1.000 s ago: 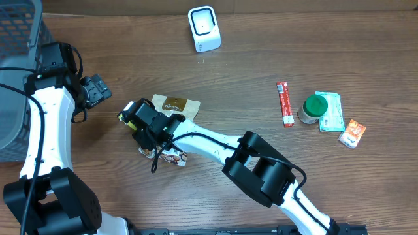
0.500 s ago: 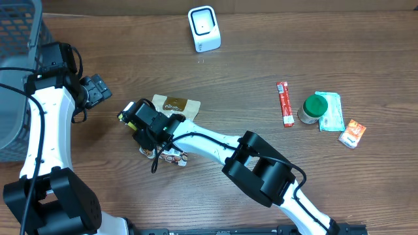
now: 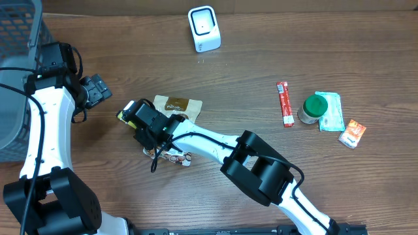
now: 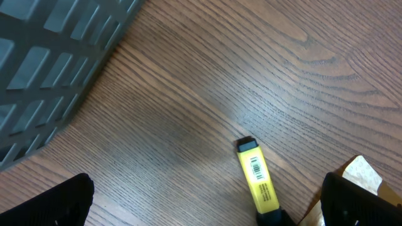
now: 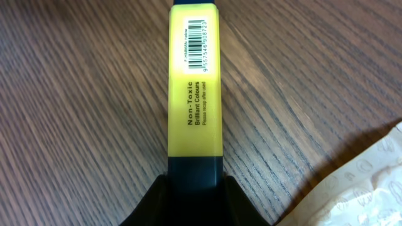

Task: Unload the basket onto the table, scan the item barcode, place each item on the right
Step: 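Lower the right gripper onto the yellow highlighter and close on it, then lift the highlighter and pull it out from the bag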

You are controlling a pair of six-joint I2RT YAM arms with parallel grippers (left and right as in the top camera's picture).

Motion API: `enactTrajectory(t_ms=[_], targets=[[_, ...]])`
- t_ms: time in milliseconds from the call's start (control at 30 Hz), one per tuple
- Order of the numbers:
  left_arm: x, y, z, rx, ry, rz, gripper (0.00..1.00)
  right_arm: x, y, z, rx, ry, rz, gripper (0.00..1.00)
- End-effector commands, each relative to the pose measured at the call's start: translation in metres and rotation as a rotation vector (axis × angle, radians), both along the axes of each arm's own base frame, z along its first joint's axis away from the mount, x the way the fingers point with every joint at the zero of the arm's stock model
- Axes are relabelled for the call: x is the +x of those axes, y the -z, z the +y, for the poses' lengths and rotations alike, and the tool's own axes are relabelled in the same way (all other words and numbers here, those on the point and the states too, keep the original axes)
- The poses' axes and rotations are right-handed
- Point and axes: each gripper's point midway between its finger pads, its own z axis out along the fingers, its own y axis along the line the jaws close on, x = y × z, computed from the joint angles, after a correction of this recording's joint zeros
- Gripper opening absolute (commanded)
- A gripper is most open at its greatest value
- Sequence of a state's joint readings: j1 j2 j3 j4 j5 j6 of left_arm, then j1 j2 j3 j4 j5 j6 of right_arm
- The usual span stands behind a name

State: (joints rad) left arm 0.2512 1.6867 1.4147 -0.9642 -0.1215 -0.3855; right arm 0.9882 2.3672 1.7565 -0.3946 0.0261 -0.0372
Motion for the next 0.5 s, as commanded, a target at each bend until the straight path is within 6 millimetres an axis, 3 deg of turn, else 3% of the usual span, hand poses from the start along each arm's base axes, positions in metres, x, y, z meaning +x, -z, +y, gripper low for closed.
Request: enactTrajectory(t_ms=[0,33,267,467], targets=[[0.002,-0.009,0.005,0.023,-0.006,-0.02,1.0,0.005,-0.006,0.009,0.02,0.001,-0.009,0.07],[0.002,-0.009,0.005,0.023,-0.006,-0.02,1.0,0.007,-0.014,0.011,0.033,0.001,-0.019,0.04],[0.002,-0.009,0.005,0.023,-0.006,-0.02,1.0,0.015,-0.073,0.014,0.109,0.009,-0.069,0.04],[0.002,-0.008,0.005,0.022,-0.006,-0.02,1.0,0.022,-0.114,-0.021,0.082,0.054,-0.055,0.04]])
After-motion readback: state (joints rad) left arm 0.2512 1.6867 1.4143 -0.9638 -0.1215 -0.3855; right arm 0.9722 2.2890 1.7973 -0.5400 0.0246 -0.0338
